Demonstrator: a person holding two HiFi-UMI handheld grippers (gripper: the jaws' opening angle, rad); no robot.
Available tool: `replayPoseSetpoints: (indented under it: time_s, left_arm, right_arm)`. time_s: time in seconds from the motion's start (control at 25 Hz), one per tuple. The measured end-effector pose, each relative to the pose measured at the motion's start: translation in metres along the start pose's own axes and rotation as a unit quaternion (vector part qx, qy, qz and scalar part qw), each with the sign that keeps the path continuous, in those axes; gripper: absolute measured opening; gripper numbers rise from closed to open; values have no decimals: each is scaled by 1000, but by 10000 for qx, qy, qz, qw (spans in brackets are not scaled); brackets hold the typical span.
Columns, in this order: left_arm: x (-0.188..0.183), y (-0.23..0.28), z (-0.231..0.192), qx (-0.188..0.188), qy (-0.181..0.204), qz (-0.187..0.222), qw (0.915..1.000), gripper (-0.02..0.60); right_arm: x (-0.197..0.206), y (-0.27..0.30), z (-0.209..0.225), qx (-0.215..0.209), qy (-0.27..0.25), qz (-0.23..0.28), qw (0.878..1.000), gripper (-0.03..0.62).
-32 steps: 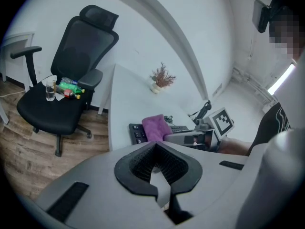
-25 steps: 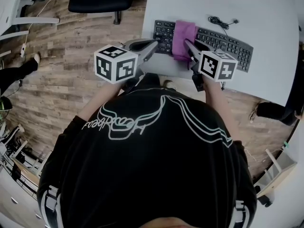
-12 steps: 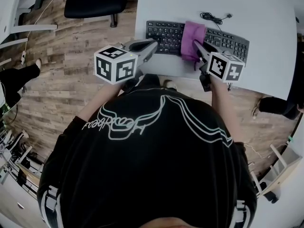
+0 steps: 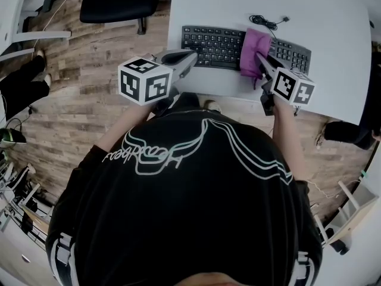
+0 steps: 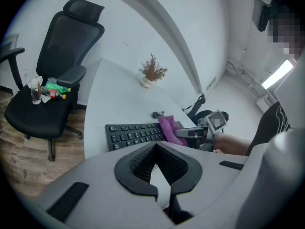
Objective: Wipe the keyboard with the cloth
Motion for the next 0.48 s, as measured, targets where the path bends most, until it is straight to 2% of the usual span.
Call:
replayPoseSetpoints:
  time_s: [0.48]
  left_arm:
    - [5, -7, 0, -103, -101, 130, 9998, 3]
  right_arm:
    - [-9, -8, -4, 49, 2, 103, 9999, 58]
Point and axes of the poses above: the fingertips, and each gripper's own axes: y forward along the fingers, z to its right, x out of its underside, the point moved 4 cm from there along -y, backward along the fingers, and after that the axes turned 3 degrees about z, right-handed, at the moved point
